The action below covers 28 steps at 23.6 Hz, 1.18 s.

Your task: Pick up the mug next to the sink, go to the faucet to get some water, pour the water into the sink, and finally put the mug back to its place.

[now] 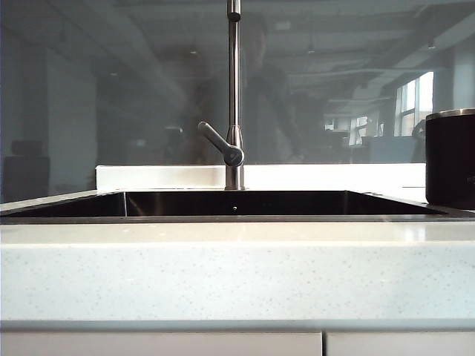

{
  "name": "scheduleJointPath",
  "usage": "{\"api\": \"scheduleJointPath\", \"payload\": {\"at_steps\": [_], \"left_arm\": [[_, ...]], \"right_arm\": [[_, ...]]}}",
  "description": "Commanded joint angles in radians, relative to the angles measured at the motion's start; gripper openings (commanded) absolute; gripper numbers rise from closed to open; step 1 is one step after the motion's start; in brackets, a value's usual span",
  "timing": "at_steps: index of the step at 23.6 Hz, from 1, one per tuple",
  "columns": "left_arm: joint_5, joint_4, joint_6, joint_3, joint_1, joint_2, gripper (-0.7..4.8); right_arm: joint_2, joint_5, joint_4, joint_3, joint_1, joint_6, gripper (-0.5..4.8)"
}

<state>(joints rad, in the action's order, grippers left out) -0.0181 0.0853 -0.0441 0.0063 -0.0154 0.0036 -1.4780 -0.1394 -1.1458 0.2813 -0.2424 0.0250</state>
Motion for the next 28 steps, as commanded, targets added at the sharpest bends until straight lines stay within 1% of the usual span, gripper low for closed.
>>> {"api": "scheduleJointPath", "payload": {"at_steps": [1, 2, 5, 6, 7, 8, 9, 10, 12, 13, 14, 15, 17, 19, 20, 21, 23, 24, 25, 26, 27, 28], "left_arm": [[0.004, 0.006, 0.003, 0.004, 0.001, 0.0, -0.06], [0.004, 0.006, 0.003, 0.004, 0.001, 0.0, -0.05], [0.005, 0.007, 0.006, 0.004, 0.0, 0.0, -0.05], [0.005, 0.014, 0.047, 0.004, 0.0, 0.0, -0.05], [0.005, 0.021, 0.072, 0.004, 0.0, 0.0, -0.05], [0.005, 0.045, 0.136, 0.004, 0.0, 0.0, -0.05], [0.005, 0.061, 0.169, 0.004, 0.0, 0.0, -0.05], [0.005, 0.092, 0.22, 0.004, 0.0, 0.0, -0.06], [0.02, 0.16, 0.267, 0.004, 0.0, 0.006, -0.06], [0.021, 0.201, 0.274, 0.004, 0.0, 0.018, -0.06], [0.022, 0.253, 0.283, 0.004, 0.0, 0.04, -0.06], [0.022, 0.293, 0.288, 0.005, 0.0, 0.069, -0.06], [0.023, 0.378, 0.288, 0.008, 0.0, 0.164, -0.06], [0.023, 0.434, 0.293, 0.02, 0.0, 0.294, -0.06], [0.027, 0.46, 0.312, 0.037, 0.0, 0.373, -0.06], [0.042, 0.499, 0.314, 0.055, 0.0, 0.447, -0.06], [0.048, 0.602, 0.303, 0.093, 0.0, 0.602, -0.06], [0.05, 0.687, 0.304, 0.126, 0.0, 0.729, -0.05], [0.057, 0.733, 0.304, 0.154, 0.0, 0.814, -0.05], [0.09, 0.81, 0.303, 0.219, 0.0, 0.98, -0.05], [0.108, 0.842, 0.303, 0.251, 0.001, 1.052, -0.05], [0.161, 0.902, 0.304, 0.331, 0.001, 1.209, -0.05]], "right_arm": [[-0.002, -0.002, -0.035, 0.009, 0.003, -0.003, 0.73], [-0.002, -0.002, -0.035, 0.009, 0.003, -0.003, 0.55], [-0.002, -0.003, -0.038, 0.009, 0.003, -0.002, 0.35], [-0.001, -0.016, -0.042, 0.009, 0.003, 0.001, 0.05], [-0.001, -0.02, -0.048, 0.009, 0.003, 0.001, -0.01], [-0.001, -0.02, -0.057, 0.009, 0.004, 0.007, -0.01], [-0.001, -0.02, -0.067, 0.009, 0.004, 0.022, -0.01], [-0.001, -0.02, -0.104, 0.009, 0.003, 0.071, -0.01], [0.002, -0.02, -0.199, 0.011, 0.007, 0.135, -0.02], [0.007, -0.02, -0.226, 0.019, 0.019, 0.163, -0.02], [0.021, -0.021, -0.21, 0.042, 0.037, 0.194, -0.02], [0.033, -0.021, -0.174, 0.069, 0.061, 0.216, -0.02], [0.068, -0.02, -0.033, 0.154, 0.135, 0.217, -0.02], [0.087, -0.02, 0.166, 0.275, 0.225, 0.212, -0.02], [0.087, -0.02, 0.273, 0.35, 0.269, 0.21, -0.02], [0.086, -0.019, 0.37, 0.412, 0.307, 0.21, -0.02], [0.071, -0.009, 0.544, 0.53, 0.371, 0.21, -0.02], [0.045, -0.008, 0.634, 0.614, 0.41, 0.21, -0.02], [0.022, -0.009, 0.669, 0.662, 0.431, 0.21, -0.02], [-0.018, -0.008, 0.698, 0.736, 0.461, 0.21, -0.01], [-0.036, -0.008, 0.701, 0.766, 0.475, 0.209, -0.01], [-0.079, -0.008, 0.701, 0.826, 0.504, 0.196, -0.01]]}}
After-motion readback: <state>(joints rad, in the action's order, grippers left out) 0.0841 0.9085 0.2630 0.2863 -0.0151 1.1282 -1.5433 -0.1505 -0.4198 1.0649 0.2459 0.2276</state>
